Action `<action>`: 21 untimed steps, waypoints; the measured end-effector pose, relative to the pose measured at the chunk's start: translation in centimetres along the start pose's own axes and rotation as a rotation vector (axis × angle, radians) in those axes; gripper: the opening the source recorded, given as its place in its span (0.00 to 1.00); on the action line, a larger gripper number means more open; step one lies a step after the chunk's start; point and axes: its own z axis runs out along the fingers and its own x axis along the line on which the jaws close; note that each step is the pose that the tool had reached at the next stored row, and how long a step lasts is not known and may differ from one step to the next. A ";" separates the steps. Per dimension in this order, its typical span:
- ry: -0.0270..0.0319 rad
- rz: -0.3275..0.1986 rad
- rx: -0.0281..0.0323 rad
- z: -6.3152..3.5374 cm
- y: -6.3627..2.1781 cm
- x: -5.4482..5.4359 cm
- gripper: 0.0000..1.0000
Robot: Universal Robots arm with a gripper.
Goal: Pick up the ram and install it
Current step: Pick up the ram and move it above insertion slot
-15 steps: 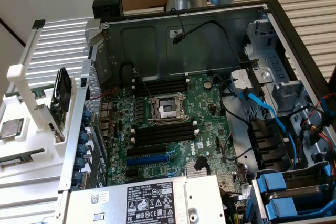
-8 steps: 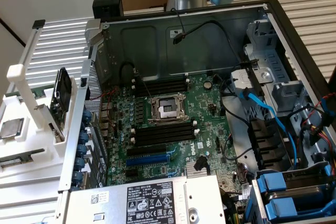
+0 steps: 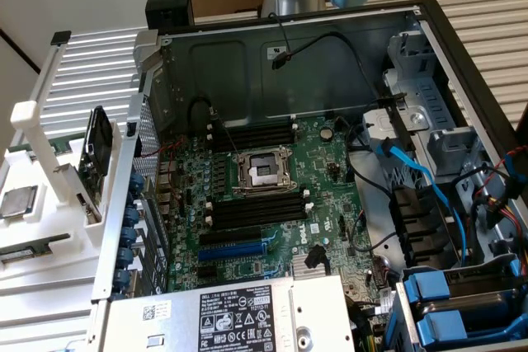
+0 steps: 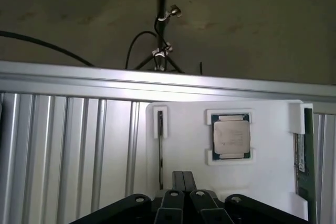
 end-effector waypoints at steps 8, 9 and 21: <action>-0.0010 0.000 0.0045 1.58 -0.10 0.3 0.11; -0.0009 0.000 0.0068 1.71 -0.11 0.4 0.11; 0.0001 -0.001 0.0292 2.86 -0.37 0.8 0.11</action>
